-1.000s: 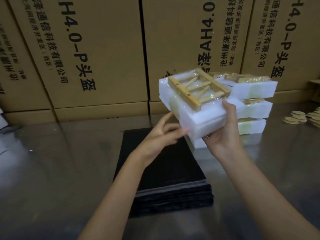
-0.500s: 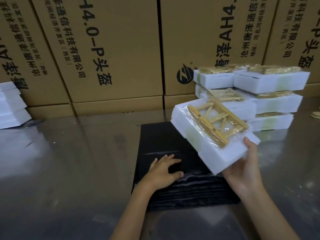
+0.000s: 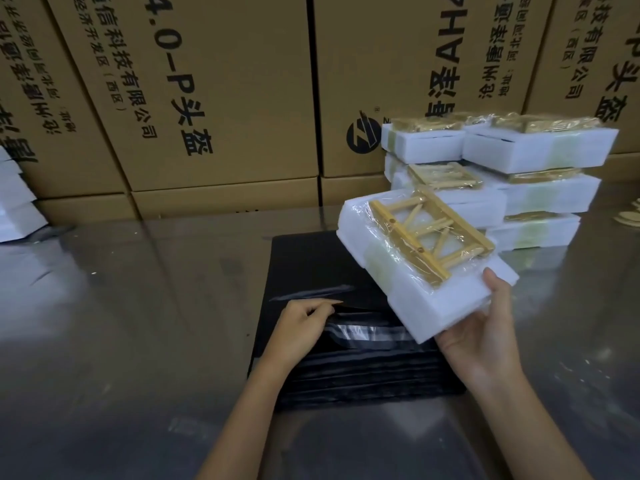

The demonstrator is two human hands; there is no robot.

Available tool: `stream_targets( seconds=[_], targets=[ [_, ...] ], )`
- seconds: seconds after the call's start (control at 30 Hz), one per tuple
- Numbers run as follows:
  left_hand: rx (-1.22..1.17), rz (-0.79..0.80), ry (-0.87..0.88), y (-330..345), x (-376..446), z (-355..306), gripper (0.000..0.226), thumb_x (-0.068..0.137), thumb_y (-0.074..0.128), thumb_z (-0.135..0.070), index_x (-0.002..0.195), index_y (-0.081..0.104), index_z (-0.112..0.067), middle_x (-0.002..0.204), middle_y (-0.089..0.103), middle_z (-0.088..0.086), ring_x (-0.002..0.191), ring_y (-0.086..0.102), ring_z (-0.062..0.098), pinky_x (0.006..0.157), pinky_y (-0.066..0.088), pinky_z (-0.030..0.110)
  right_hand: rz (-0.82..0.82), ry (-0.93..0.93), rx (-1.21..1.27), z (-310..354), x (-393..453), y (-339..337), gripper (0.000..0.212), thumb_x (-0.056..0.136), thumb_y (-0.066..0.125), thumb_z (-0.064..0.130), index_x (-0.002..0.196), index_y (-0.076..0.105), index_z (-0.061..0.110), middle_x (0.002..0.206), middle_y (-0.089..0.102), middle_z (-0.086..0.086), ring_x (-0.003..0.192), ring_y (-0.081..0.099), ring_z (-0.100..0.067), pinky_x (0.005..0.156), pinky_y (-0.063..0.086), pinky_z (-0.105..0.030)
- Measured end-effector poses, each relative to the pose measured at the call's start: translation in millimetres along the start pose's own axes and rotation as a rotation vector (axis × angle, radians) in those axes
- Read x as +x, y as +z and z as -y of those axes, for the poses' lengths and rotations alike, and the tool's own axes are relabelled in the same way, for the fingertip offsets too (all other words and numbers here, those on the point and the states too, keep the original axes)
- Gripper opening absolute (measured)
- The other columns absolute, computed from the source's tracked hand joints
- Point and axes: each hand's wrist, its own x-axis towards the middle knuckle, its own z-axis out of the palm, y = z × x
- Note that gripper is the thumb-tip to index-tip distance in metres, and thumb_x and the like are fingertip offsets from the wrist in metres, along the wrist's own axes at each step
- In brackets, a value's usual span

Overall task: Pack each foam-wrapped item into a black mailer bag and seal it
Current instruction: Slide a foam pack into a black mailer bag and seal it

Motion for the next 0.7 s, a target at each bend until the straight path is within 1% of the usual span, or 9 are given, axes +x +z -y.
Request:
stream_targets(
  seconds=[0.07, 0.13, 0.2, 0.23, 0.33, 0.4, 0.5, 0.63, 0.7],
  targets=[
    [0.043, -0.024, 0.065, 4.8, -2.2, -2.3, 0.033, 0.099, 0.054, -0.015, 0.111, 0.072, -0.04, 0.107, 0.07, -0.025, 0.099, 0.064, -0.004, 0.081, 0.043, 0.001, -0.003, -0.006, 0.002, 0.5, -3.1, -1.9, 0.053, 0.09, 0.063, 0.052, 0.137, 0.062, 0.027, 0.137, 0.065, -0.004, 0.123, 0.064, -0.026, 0.085, 0.059, -0.041],
    [0.123, 0.004, 0.144, 4.4, -5.8, -4.1, 0.041, 0.097, 0.056, -0.014, 0.122, 0.054, -0.046, 0.121, 0.063, -0.024, 0.095, 0.062, -0.007, 0.082, 0.046, 0.008, -0.007, -0.015, -0.012, 1.6, -5.3, -1.6, 0.049, 0.089, 0.062, 0.051, 0.132, 0.066, 0.029, 0.135, 0.066, -0.003, 0.12, 0.066, -0.025, 0.083, 0.06, -0.039],
    [0.308, 0.052, 0.19, -2.7, -7.8, -5.5, 0.043, 0.09, 0.059, -0.014, 0.108, 0.037, -0.046, 0.124, 0.057, -0.022, 0.077, 0.062, 0.001, 0.069, 0.049, 0.022, -0.018, -0.024, -0.052, 2.6, -6.2, -1.4, 0.047, 0.087, 0.062, 0.052, 0.129, 0.068, 0.031, 0.133, 0.067, -0.002, 0.118, 0.067, -0.024, 0.081, 0.06, -0.037],
    [0.41, 0.06, 0.206, -7.8, -7.9, -3.8, 0.042, 0.085, 0.06, -0.014, 0.104, 0.034, -0.042, 0.12, 0.057, -0.018, 0.076, 0.06, 0.01, 0.064, 0.047, 0.027, -0.021, -0.023, -0.077, 3.1, -6.2, -1.9, 0.047, 0.086, 0.063, 0.053, 0.128, 0.069, 0.032, 0.132, 0.068, -0.001, 0.118, 0.067, -0.023, 0.081, 0.06, -0.037],
    [0.602, -0.012, 0.204, -25.5, -10.5, 5.1, 0.041, 0.077, 0.059, -0.009, 0.09, 0.031, -0.035, 0.1, 0.053, -0.008, 0.081, 0.051, 0.018, 0.065, 0.041, 0.03, -0.043, -0.001, -0.13, 3.4, -6.8, -3.0, 0.049, 0.081, 0.065, 0.054, 0.126, 0.07, 0.032, 0.13, 0.069, -0.001, 0.117, 0.068, -0.024, 0.088, 0.054, -0.043],
    [0.58, -0.102, 0.169, -35.7, -12.2, 9.9, 0.04, 0.078, 0.057, -0.004, 0.085, 0.03, -0.032, 0.099, 0.057, -0.009, 0.085, 0.053, 0.016, 0.069, 0.044, 0.031, -0.051, 0.008, -0.153, 2.0, -7.4, -2.9, 0.053, 0.082, 0.065, 0.052, 0.13, 0.067, 0.03, 0.13, 0.069, -0.003, 0.118, 0.067, -0.025, 0.091, 0.051, -0.045],
    [0.351, -0.129, 0.206, -42.3, -12.1, 8.9, 0.04, 0.083, 0.049, 0.009, 0.077, 0.037, -0.029, 0.106, 0.068, -0.011, 0.104, 0.061, 0.0, 0.083, 0.048, 0.022, -0.066, 0.002, -0.154, 1.4, -7.9, -2.8, 0.052, 0.085, 0.064, 0.05, 0.132, 0.066, 0.029, 0.13, 0.069, -0.003, 0.117, 0.067, -0.025, 0.092, 0.051, -0.045],
    [0.226, -0.116, 0.261, -42.5, -13.1, 3.8, 0.058, 0.082, 0.038, 0.021, 0.061, 0.066, -0.025, 0.116, 0.068, -0.017, 0.114, 0.059, -0.007, 0.09, 0.037, 0.002, -0.085, 0.001, -0.119, 3.2, -7.6, -4.4, 0.055, 0.084, 0.064, 0.054, 0.134, 0.064, 0.03, 0.132, 0.068, -0.002, 0.119, 0.066, -0.025, 0.09, 0.053, -0.044],
    [0.3, -0.104, 0.274, -40.0, -12.4, 5.6, 0.064, 0.083, 0.037, 0.022, 0.077, 0.079, -0.025, 0.124, 0.063, -0.019, 0.115, 0.056, -0.009, 0.093, 0.034, -0.001, -0.086, -0.018, -0.092, 4.5, -6.9, -6.4, 0.056, 0.086, 0.061, 0.055, 0.136, 0.062, 0.03, 0.135, 0.066, -0.002, 0.124, 0.063, -0.026, 0.095, 0.051, -0.043]
  ],
)
